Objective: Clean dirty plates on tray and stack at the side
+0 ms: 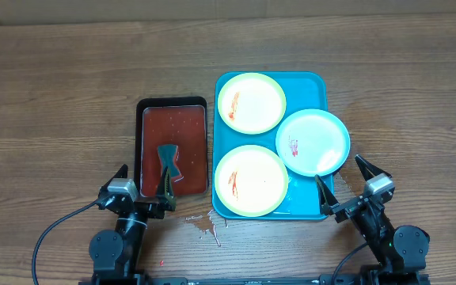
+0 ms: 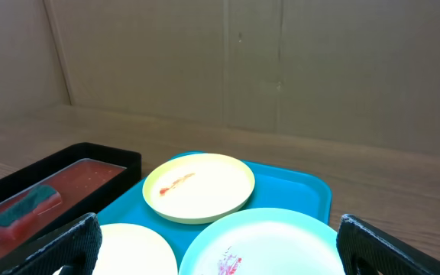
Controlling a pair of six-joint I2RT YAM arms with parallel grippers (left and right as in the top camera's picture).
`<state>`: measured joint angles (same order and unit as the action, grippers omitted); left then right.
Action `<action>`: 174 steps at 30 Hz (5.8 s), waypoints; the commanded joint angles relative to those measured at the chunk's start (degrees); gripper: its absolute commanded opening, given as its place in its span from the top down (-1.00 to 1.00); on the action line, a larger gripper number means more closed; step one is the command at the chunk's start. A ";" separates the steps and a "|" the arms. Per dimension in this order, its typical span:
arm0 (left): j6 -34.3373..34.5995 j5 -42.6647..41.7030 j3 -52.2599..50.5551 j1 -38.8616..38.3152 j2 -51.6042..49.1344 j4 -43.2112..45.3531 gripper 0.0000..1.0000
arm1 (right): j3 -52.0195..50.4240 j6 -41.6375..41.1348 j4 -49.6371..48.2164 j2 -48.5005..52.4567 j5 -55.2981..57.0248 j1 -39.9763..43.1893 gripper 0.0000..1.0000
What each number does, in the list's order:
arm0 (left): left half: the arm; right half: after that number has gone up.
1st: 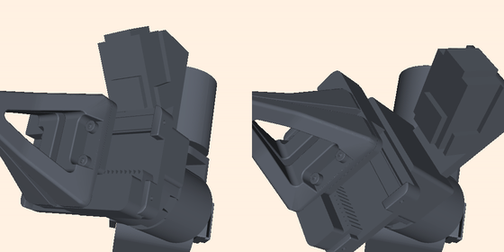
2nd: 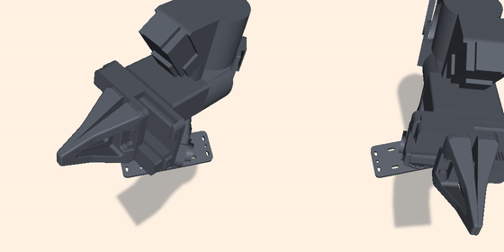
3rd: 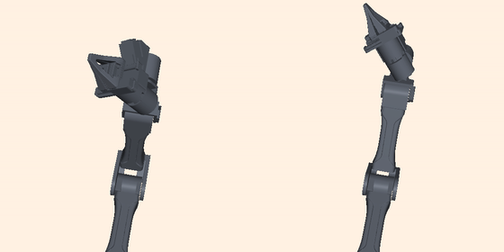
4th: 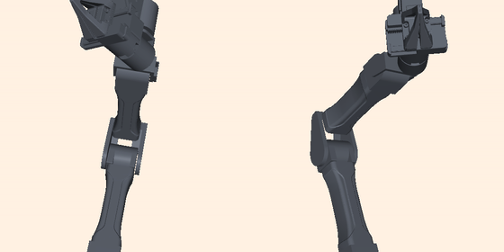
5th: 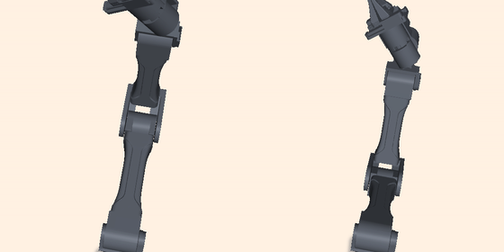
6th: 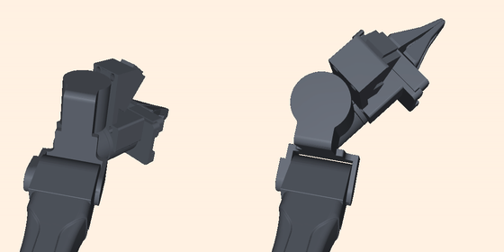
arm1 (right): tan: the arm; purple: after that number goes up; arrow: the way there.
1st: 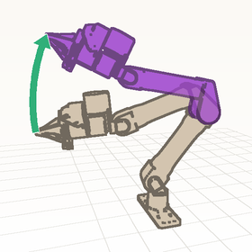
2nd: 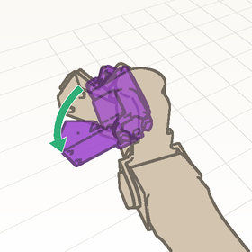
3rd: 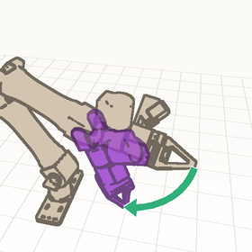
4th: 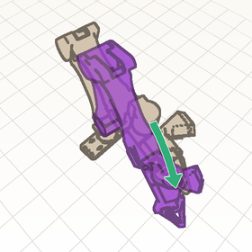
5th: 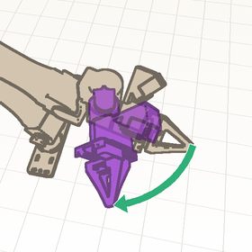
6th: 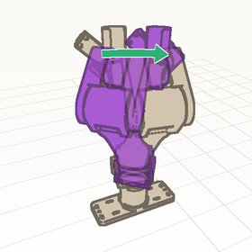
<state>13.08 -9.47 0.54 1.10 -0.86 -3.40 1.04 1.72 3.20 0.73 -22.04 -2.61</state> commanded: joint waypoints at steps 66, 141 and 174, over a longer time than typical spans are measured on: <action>-1.11 -0.63 -0.26 -0.42 0.61 0.04 -0.99 | -0.57 0.04 -0.07 -0.46 0.59 0.07 -1.00; -4.44 -15.65 78.97 -0.39 -65.44 -59.01 -1.00 | 65.96 -11.15 43.04 57.94 -12.87 0.04 -1.00; 4.68 -3.34 77.68 -2.73 -76.56 -67.84 -0.56 | 54.10 -22.29 41.13 87.62 14.32 -24.00 -0.09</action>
<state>11.66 -20.64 81.71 -0.38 -76.62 -72.12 53.84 -20.93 44.49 90.04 -7.29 -26.35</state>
